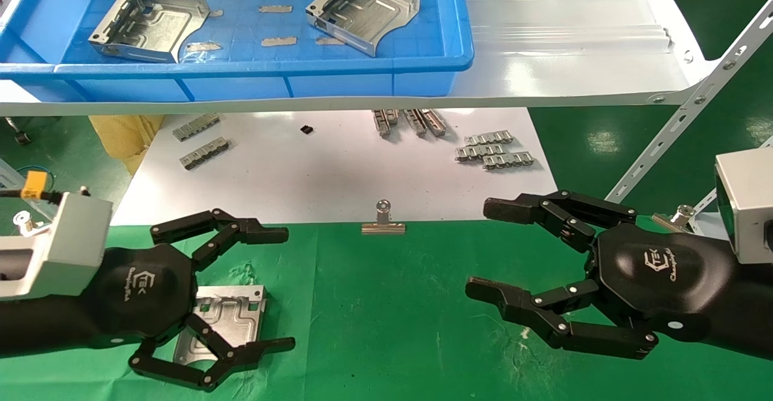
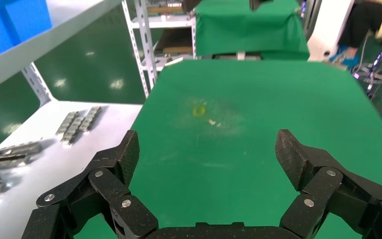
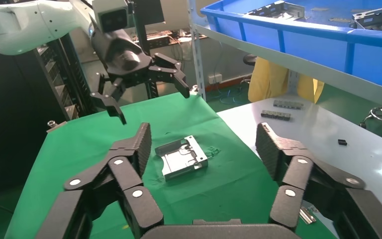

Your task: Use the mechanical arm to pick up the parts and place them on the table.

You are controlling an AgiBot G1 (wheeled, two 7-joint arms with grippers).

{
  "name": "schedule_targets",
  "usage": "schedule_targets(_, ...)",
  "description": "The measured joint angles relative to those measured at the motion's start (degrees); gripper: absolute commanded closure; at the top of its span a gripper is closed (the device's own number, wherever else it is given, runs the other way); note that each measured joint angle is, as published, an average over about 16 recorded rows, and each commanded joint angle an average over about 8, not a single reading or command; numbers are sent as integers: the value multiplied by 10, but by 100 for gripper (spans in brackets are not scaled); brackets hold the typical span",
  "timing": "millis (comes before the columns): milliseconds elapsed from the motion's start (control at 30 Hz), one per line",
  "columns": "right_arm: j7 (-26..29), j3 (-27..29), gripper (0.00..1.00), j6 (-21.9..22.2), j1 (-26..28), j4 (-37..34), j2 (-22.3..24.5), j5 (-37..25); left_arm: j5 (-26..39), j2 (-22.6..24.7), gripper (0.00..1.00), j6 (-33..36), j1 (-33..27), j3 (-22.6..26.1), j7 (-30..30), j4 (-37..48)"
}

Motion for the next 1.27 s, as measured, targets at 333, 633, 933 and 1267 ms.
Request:
schedule_targets(333,0,0,0,0,0,0,0,0,-24,6,0,19,46,-65,-42,-24)
schedule_targets(633,0,0,0,0,0,0,0,0,-43,10,0,34,82,-116,-73,-42)
schedule_targets(933,0,0,0,0,0,0,0,0,-51,11,0,40,95,-135,-84,-49)
schedule_targets(1267,0,0,0,0,0,0,0,0,-51,12,0,39,94,-132,-83,-48)
